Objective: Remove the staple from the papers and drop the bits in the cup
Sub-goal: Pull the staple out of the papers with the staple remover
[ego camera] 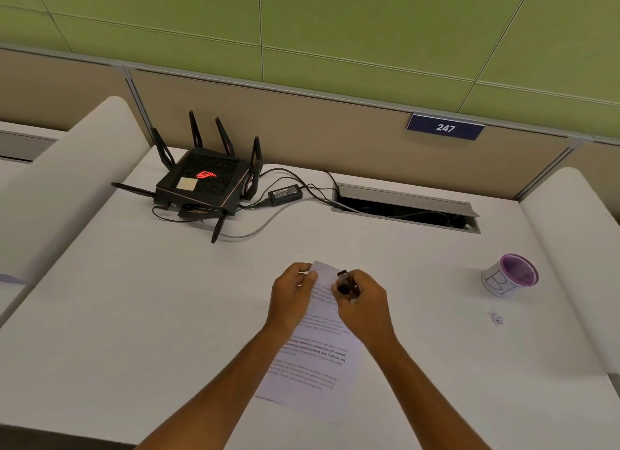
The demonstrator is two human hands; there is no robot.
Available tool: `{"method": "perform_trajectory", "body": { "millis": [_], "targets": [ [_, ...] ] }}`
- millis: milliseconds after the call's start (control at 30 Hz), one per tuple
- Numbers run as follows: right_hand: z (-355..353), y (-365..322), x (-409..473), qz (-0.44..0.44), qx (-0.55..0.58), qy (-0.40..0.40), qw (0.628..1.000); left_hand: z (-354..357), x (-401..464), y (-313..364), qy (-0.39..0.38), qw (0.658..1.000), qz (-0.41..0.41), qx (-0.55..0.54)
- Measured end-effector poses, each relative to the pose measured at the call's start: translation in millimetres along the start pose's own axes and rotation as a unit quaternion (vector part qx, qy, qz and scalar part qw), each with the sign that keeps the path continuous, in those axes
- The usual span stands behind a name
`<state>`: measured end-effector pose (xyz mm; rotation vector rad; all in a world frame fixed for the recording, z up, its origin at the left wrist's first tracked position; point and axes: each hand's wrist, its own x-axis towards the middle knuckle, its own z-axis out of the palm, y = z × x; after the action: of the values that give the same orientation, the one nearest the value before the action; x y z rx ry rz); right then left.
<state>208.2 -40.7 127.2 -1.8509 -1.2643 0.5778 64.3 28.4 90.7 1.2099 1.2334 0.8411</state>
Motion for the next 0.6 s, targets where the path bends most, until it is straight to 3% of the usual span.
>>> {"method": "perform_trajectory", "body": {
  "millis": [267, 400, 600],
  "targets": [
    [10.9, -16.0, -20.6, 0.003, 0.052, 0.044, 0.998, 13.1, -24.5, 29.8, 0.025, 0.994, 0.006, -0.103],
    [9.8, -16.8, -20.6, -0.013, 0.072, 0.044, 0.996, 18.6, -39.7, 41.7, 0.000, 0.990, 0.016, -0.140],
    [-2.5, -17.8, -19.5, 0.041, 0.144, 0.045, 0.988, 21.4, -52.4, 47.7, -0.002, 0.992, 0.057, -0.108]
  ]
}}
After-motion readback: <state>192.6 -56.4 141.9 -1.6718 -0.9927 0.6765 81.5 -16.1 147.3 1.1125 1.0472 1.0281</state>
